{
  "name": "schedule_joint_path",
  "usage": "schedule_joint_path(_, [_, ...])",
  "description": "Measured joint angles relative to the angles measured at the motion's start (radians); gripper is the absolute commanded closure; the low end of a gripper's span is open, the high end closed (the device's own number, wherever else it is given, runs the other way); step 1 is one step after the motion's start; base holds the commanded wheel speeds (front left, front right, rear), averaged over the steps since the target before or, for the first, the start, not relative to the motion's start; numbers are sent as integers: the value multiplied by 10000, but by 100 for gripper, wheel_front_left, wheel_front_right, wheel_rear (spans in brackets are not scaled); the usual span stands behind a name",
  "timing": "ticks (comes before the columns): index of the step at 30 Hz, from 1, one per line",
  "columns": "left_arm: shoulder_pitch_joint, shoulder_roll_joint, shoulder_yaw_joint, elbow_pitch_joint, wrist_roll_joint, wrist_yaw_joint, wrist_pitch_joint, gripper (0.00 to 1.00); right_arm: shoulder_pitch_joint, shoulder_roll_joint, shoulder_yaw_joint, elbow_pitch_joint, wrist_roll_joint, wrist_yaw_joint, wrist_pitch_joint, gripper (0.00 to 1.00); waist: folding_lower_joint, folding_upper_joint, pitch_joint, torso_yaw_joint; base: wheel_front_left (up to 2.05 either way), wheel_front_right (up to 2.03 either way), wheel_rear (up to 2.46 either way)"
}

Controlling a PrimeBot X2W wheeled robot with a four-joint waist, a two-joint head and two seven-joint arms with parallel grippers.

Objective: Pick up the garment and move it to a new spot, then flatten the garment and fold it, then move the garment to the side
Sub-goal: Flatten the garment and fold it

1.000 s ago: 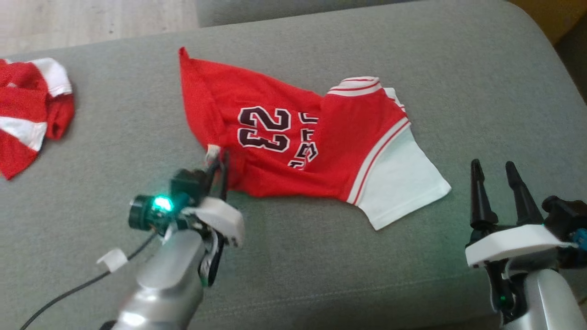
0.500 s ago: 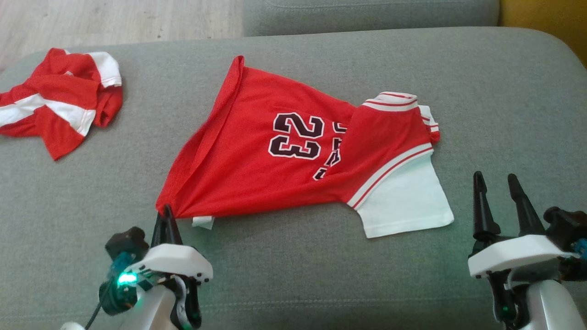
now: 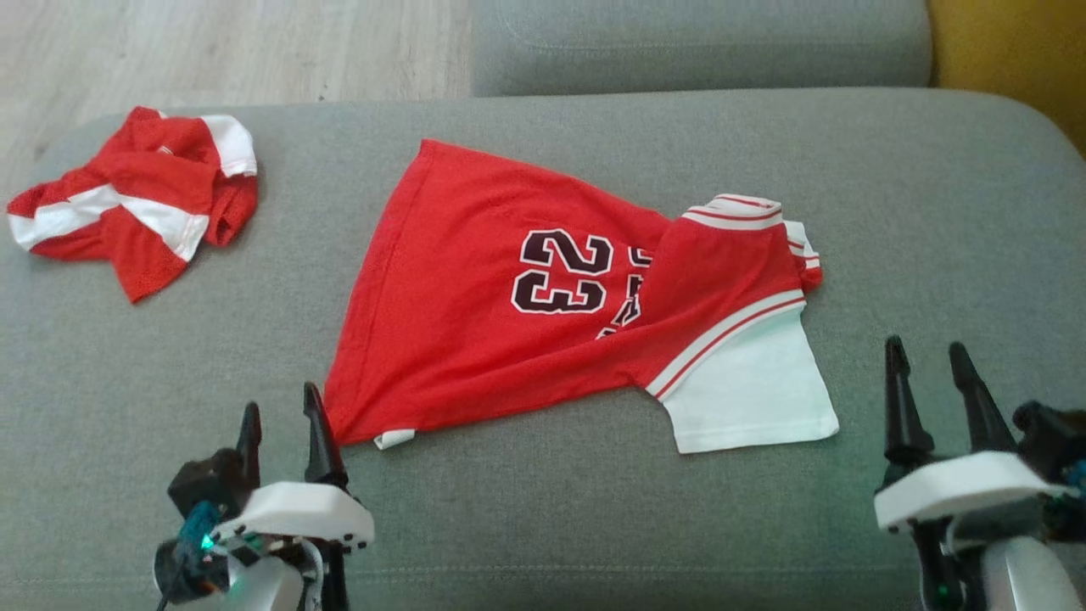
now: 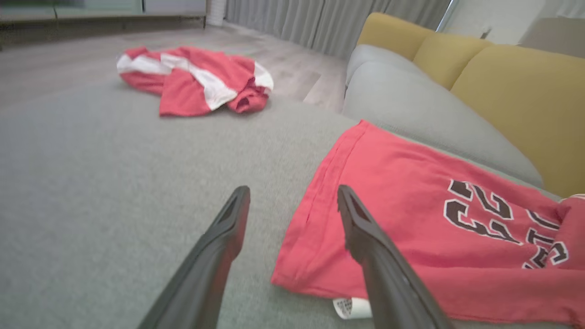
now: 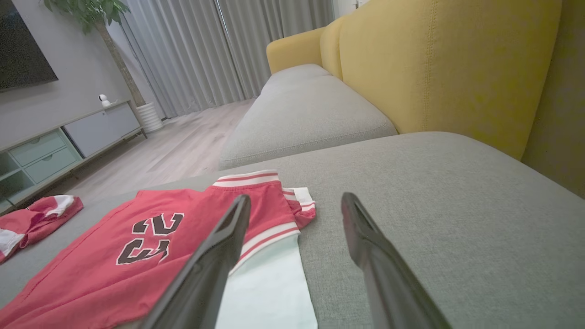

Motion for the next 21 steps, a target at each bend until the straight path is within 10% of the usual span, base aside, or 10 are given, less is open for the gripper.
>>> schedule_joint_path(10, [1060, 295, -387, -2017, 1237, -802, -17, 0, 550, 6, -102, -380, -512, 0, 56, 0, 1, 0, -556, 187, 0, 0, 0])
schedule_joint_path(21, [2420, 552, -786, -2809, 1358, -683, 280, 0, 1297, 13, 489, -485, -892, 0, 71, 0, 0, 0, -1161, 250, 0, 0, 0])
